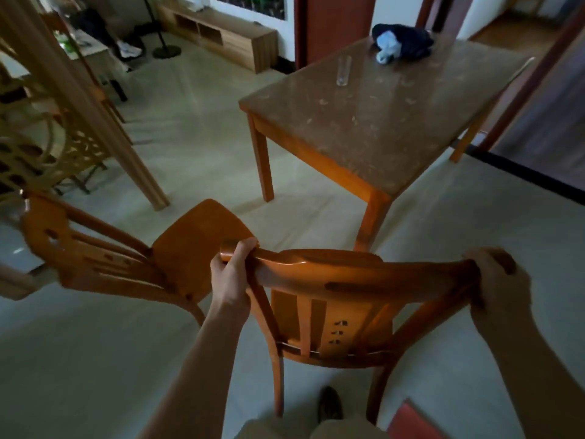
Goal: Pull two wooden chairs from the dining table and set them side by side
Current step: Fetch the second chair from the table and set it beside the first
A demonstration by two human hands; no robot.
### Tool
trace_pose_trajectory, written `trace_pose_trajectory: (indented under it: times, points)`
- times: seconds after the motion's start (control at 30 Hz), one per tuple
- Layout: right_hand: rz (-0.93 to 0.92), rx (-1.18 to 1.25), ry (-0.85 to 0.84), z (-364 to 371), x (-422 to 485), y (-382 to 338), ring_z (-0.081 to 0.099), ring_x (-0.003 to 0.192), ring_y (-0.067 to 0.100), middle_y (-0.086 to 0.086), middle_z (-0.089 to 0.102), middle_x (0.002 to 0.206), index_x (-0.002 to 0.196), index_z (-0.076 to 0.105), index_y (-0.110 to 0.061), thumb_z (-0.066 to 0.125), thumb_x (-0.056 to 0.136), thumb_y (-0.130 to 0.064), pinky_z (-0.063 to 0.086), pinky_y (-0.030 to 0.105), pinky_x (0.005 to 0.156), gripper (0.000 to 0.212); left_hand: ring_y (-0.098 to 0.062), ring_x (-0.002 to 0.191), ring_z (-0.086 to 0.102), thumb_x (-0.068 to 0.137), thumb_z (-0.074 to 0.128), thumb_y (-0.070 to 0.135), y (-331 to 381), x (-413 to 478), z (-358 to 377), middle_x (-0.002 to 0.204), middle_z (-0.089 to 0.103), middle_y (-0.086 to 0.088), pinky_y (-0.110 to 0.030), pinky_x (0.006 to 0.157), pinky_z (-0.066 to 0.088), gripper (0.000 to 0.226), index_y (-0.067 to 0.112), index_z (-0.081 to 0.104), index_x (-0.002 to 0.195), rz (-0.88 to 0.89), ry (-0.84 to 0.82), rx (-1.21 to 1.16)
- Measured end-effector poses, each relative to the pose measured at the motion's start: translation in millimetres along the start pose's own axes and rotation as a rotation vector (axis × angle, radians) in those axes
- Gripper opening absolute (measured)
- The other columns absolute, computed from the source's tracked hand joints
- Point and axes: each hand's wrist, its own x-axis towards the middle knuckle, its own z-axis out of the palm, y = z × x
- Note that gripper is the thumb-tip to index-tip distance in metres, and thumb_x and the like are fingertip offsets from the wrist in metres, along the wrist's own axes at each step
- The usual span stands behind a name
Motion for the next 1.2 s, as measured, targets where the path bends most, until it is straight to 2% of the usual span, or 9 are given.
trace_pose_trajectory:
  times: [0.07,0.2,0.3,0.4,0.57,0.7,0.8,0.93,1.2]
  points:
    - [-0.009,0.036,0.039,8,-13,5,0.060,0.057,0.004,-0.010,0.059,0.059,0.067,0.060,-0.020,0.064,0.085,-0.002,0.049,0.020,0.050,0.026,-0.025,0.083,0.072,0.054,0.085,0.051,4,17,-3,0.088,0.069,-0.004,-0.032,0.062,0.058,0.063,0.015,0.059,0.099,0.000,-0.053,0.043]
    - [-0.042,0.063,0.115,32,-44,23,0.057,0.053,0.003,-0.006,0.055,0.062,0.066,0.057,-0.018,0.063,0.086,-0.001,0.047,0.019,0.048,0.027,-0.029,0.098,0.070,0.048,0.084,0.055,16,61,-16,0.106,0.067,-0.011,-0.044,0.081,0.058,0.069,0.025,0.052,0.101,-0.066,-0.133,0.088]
    - [-0.058,0.088,0.199,55,-71,39,0.055,0.054,0.004,-0.008,0.054,0.058,0.062,0.056,-0.020,0.063,0.085,-0.001,0.047,0.020,0.049,0.030,-0.032,0.105,0.067,0.047,0.087,0.056,26,92,-30,0.116,0.063,-0.011,-0.052,0.089,0.059,0.086,0.021,0.047,0.115,-0.134,-0.198,0.144]
    - [-0.084,0.125,0.291,74,-96,53,0.054,0.055,0.005,-0.009,0.054,0.056,0.059,0.058,-0.022,0.064,0.081,-0.002,0.044,0.021,0.048,0.031,-0.027,0.103,0.069,0.044,0.088,0.053,36,118,-38,0.119,0.062,-0.010,-0.045,0.083,0.063,0.100,0.017,0.047,0.128,-0.156,-0.241,0.148]
    - [-0.080,0.161,0.390,101,-128,76,0.055,0.056,0.002,-0.012,0.057,0.056,0.058,0.060,-0.023,0.064,0.080,-0.001,0.046,0.019,0.050,0.032,-0.029,0.102,0.073,0.056,0.087,0.047,42,150,-54,0.120,0.068,-0.017,-0.041,0.080,0.065,0.087,0.007,0.057,0.127,-0.115,-0.371,0.188]
    - [-0.095,0.150,0.427,118,-146,101,0.056,0.057,0.002,-0.012,0.059,0.057,0.060,0.061,-0.023,0.063,0.081,0.001,0.046,0.018,0.051,0.032,-0.009,0.071,0.070,0.059,0.087,0.045,38,173,-72,0.083,0.068,0.004,-0.041,0.078,0.062,0.042,0.028,0.064,0.090,-0.067,-0.446,0.213]
    - [-0.107,0.148,0.443,132,-158,115,0.056,0.058,0.002,-0.012,0.058,0.057,0.059,0.061,-0.022,0.063,0.080,0.000,0.046,0.017,0.051,0.031,-0.003,0.063,0.068,0.066,0.086,0.043,37,188,-88,0.061,0.069,0.017,-0.038,0.075,0.060,0.012,0.041,0.075,0.068,-0.036,-0.508,0.223]
    - [-0.123,0.155,0.465,150,-170,132,0.055,0.059,0.004,-0.011,0.058,0.057,0.058,0.061,-0.022,0.062,0.077,-0.002,0.045,0.017,0.052,0.027,-0.002,0.057,0.065,0.070,0.085,0.040,39,205,-107,0.058,0.064,0.014,-0.025,0.058,0.058,0.016,0.031,0.072,0.067,-0.041,-0.544,0.248]
    - [-0.118,0.150,0.494,177,-185,164,0.053,0.065,0.010,0.001,0.055,0.067,0.064,0.058,-0.015,0.058,0.083,0.007,0.044,0.020,0.057,0.028,0.002,0.059,0.068,0.074,0.080,0.036,46,222,-131,0.061,0.070,0.017,-0.020,0.058,0.059,0.014,0.046,0.076,0.066,-0.026,-0.632,0.272]
